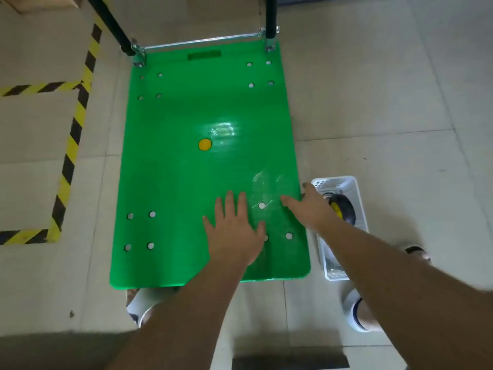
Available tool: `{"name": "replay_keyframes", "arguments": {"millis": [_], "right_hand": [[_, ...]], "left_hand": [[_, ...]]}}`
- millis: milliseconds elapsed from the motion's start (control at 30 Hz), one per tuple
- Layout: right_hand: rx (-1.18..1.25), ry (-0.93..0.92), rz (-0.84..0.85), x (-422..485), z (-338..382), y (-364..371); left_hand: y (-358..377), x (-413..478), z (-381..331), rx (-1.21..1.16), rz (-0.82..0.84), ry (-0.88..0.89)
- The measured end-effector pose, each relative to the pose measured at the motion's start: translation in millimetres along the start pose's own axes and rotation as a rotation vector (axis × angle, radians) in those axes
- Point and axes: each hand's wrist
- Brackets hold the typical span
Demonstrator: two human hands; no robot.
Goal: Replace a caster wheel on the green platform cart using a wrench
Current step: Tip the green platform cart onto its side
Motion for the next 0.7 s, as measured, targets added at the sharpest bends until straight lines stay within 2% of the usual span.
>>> {"name": "replay_keyframes", "arguments": {"millis": [267, 467, 700], "right_hand": [[0.384, 0.031, 0.028, 35.5, 18.3, -4.1], [0.687, 0.071, 0.144, 56.1, 31.5, -14.7], [0.773, 0.137, 0.223, 51.7, 44.3, -24.5]], "left_hand": [[19.1, 25.9, 17.1, 0.006, -0.04, -0.117], [21.5, 28.8, 19.4, -0.003, -0.015, -0.121], [15.7, 28.4, 22.2, -0.024, 0.001, -0.105]]}}
Point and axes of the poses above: each hand's wrist, its own x-axis towards the middle knuckle, its own y-axis out of the palm, z = x × y, and after that the axes turned 11 degrees about z, right-handed
